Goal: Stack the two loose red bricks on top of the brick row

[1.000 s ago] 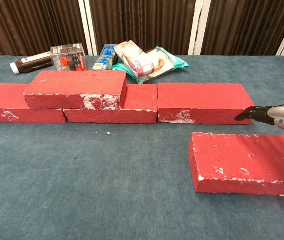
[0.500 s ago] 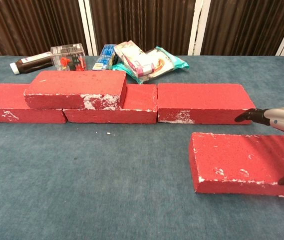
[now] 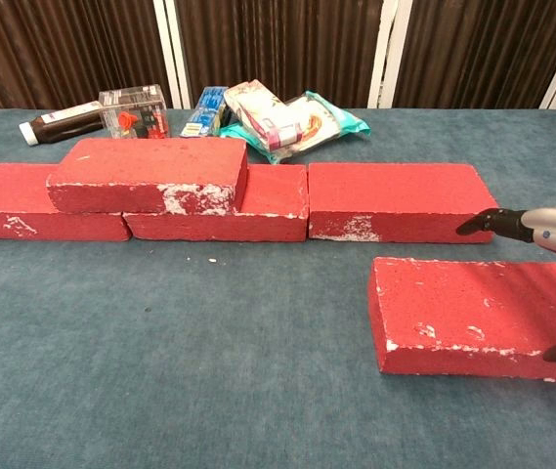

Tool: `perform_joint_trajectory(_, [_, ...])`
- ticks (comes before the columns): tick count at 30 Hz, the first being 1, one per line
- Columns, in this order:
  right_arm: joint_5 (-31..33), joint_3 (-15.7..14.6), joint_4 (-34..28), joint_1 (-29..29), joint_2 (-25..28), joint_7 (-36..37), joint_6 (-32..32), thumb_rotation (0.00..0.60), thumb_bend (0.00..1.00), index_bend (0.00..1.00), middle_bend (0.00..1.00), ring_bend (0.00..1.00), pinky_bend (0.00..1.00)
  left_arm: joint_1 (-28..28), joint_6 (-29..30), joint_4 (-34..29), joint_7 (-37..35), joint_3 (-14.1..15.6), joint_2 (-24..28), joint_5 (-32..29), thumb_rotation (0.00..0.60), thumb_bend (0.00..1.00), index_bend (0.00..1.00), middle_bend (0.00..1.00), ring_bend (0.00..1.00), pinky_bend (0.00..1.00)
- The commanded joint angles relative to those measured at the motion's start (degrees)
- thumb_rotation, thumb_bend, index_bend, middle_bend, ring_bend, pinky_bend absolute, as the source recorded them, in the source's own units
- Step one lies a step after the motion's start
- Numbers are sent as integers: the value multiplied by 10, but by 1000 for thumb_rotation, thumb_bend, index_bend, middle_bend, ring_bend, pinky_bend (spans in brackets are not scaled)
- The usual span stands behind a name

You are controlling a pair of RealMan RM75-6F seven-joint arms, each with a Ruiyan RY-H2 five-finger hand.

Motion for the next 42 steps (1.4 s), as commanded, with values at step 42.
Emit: perform_joint_trajectory(42, [51, -13, 58, 30, -56, -5, 20, 600, 93, 75, 174, 58, 0, -3, -24, -15, 16, -7, 2, -27, 600, 207, 0, 0, 0, 0])
